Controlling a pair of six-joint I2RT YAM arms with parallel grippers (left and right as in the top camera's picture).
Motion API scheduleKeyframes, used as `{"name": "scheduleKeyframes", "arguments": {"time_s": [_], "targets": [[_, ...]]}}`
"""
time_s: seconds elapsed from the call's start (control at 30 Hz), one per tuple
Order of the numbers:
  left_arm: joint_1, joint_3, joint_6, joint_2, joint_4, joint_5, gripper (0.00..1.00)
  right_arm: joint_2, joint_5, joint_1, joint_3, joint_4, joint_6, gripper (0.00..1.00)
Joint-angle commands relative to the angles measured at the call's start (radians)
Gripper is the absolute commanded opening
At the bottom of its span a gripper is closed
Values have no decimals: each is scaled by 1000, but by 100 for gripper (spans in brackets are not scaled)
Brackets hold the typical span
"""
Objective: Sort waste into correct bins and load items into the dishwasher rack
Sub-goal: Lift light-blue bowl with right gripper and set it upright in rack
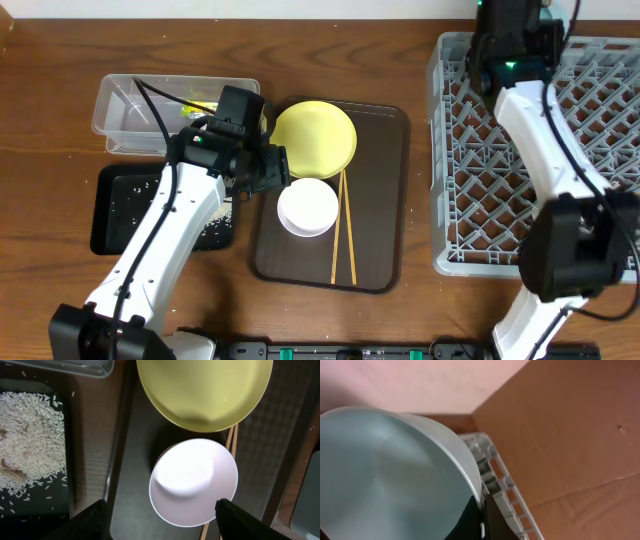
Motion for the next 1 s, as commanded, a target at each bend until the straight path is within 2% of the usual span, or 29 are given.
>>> {"name": "scheduleKeyframes", "arguments": {"time_s": [0.0, 0.27, 0.57, 0.8, 0.97], "targets": [[2, 11, -5, 4, -6, -16, 71, 57, 83, -14, -3, 0, -4, 1], [2, 11, -5, 4, -11, -16, 71, 115, 84, -21, -5, -41, 54, 1], [2, 11, -5, 4, -10, -16, 71, 115, -70, 4, -5, -180, 169, 1], [2, 11, -5, 4, -10, -16, 72, 115, -96, 47, -5, -230, 198, 4], [2, 11, -6, 4, -11, -16, 71, 114, -97, 73, -5, -256, 208, 2]]}}
